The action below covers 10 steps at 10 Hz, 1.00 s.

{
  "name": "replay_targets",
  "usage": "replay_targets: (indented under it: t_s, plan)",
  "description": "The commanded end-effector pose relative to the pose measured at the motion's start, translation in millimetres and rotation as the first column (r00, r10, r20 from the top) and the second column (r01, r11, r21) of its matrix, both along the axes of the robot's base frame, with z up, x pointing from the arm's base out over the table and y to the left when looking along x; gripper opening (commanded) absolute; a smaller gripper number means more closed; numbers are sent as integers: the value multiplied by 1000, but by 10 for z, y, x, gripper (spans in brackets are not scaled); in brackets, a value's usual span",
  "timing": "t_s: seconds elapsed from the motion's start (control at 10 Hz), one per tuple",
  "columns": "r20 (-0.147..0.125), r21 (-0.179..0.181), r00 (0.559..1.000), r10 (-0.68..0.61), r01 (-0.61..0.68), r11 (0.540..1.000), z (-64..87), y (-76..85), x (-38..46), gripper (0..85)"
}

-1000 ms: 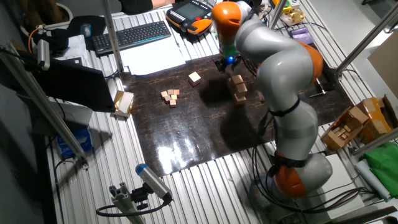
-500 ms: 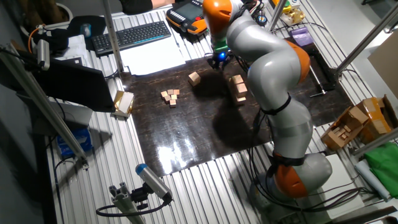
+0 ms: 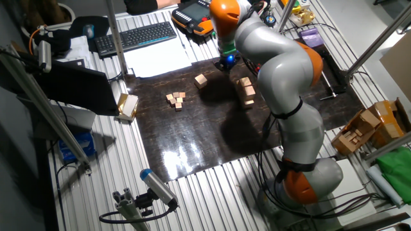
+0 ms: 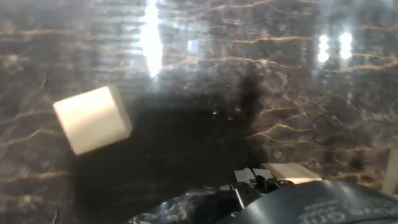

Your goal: Stack the blocks into a pyramid shape

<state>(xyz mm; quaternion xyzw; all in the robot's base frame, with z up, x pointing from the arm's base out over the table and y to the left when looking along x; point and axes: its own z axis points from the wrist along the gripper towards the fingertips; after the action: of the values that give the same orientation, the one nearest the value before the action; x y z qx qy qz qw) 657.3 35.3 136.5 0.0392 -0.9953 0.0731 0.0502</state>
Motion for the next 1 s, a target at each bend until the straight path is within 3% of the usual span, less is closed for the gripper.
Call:
replay_targets:
  t_s: [0.0,0.3,0.4,0.6,0.9]
  plan:
    - [0,3,997,81,-81,997,-1,2,0,7]
    - [-6,18,990,143,-142,990,-1,2,0,7]
    - [-17,33,990,143,-142,989,-1,2,0,50]
    - [-38,32,994,103,-102,994,-3,50,17,197]
    - [-14,27,1000,25,-24,999,-79,451,137,460]
